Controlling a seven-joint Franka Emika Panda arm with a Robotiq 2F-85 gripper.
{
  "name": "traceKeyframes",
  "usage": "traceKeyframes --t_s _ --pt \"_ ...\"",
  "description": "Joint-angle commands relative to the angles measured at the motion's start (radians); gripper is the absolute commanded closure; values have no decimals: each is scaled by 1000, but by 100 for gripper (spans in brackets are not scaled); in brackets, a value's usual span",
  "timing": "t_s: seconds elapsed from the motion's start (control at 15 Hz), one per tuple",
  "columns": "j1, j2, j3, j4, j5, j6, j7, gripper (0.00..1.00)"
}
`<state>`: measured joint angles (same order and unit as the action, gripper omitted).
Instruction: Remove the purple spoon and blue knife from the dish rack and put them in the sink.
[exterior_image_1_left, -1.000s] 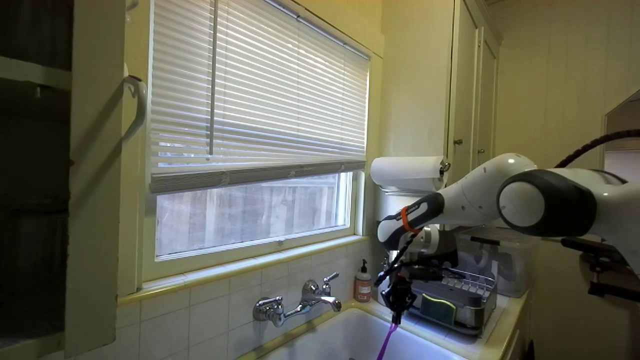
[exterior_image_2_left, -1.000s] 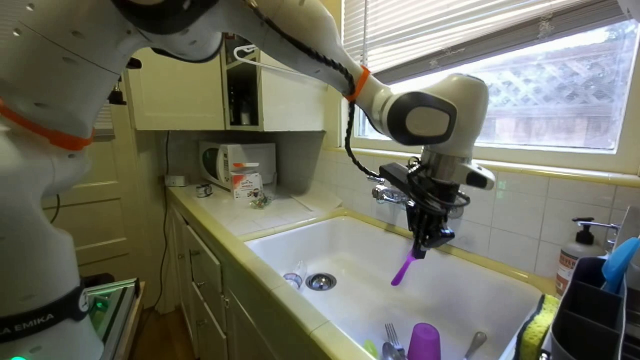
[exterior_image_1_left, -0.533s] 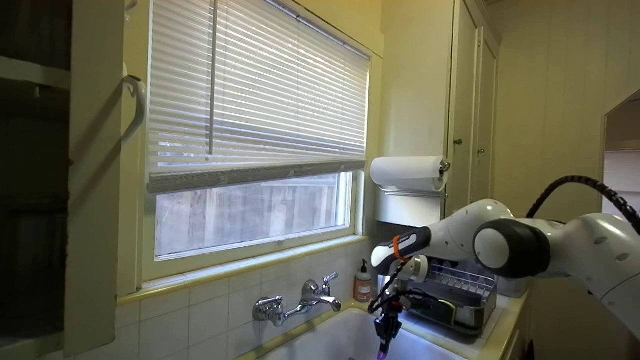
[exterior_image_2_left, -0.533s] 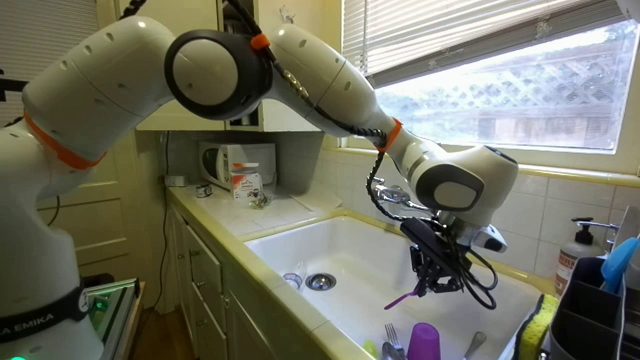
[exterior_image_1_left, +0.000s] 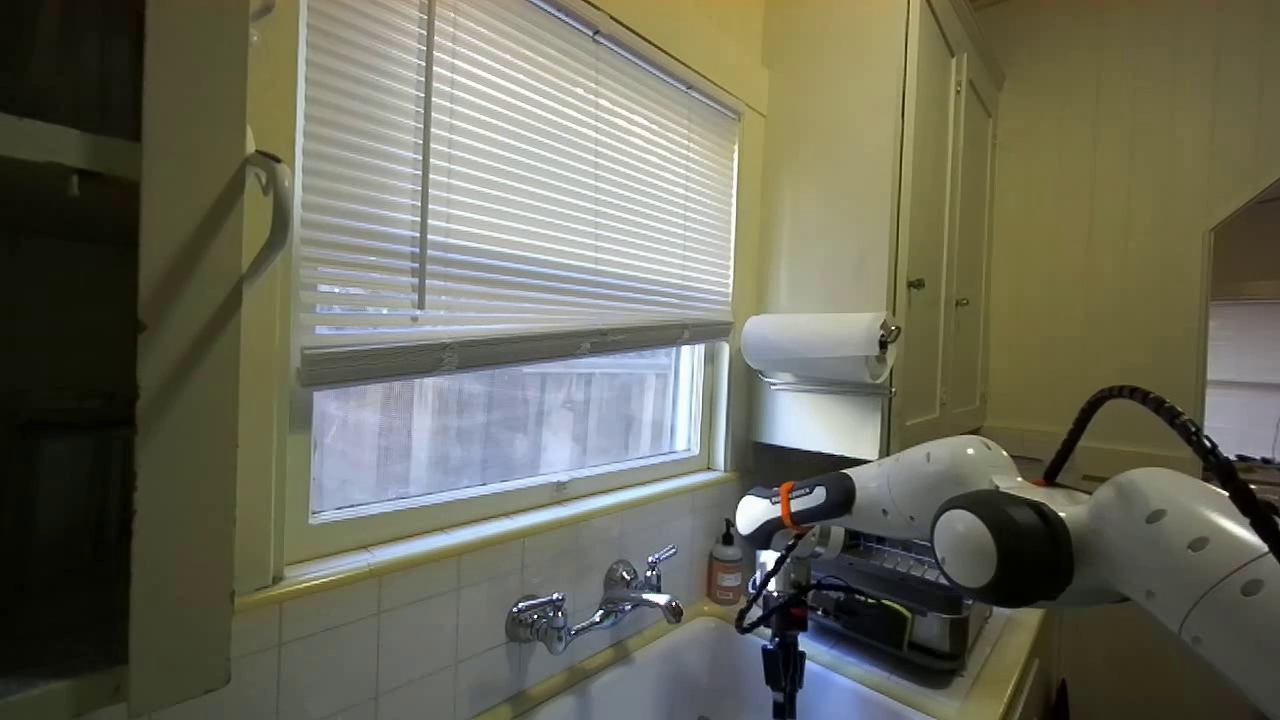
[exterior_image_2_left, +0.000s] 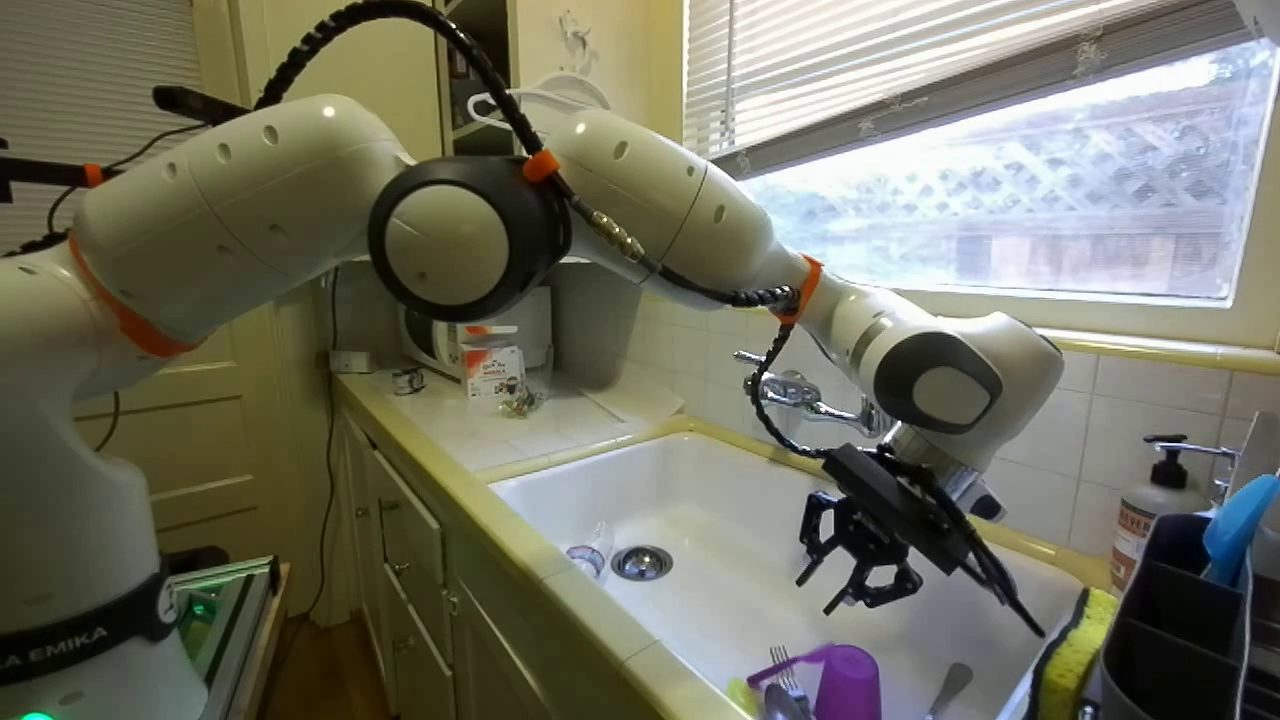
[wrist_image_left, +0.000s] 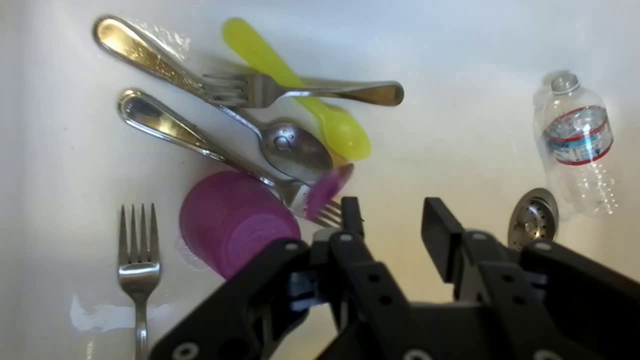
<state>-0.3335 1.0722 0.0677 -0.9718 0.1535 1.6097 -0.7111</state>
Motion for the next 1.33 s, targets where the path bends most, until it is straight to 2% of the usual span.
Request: traceKeyframes --t_s 0.0,0.27,0.47,0.6,0.73,0.8,1.0,1.13,1.27 --pt "63 -35 -70 31 -107 -27 73 31" --pt "135 -176 -131 -89 -205 84 144 1" --pt "179 -323 -170 -230 -232 204 267 0" --pt "201 -408 -195 -302 -230 241 373 0" --pt "210 -483 -218 -382 -217 275 472 0" --pt "188 -517 -200 -419 -224 288 522 1" --pt "174 -567 -224 -486 -217 318 654 0" --pt "157 -568 -244 -497 -210 327 733 0" --pt "137 -538 -266 -462 -205 282 804 0"
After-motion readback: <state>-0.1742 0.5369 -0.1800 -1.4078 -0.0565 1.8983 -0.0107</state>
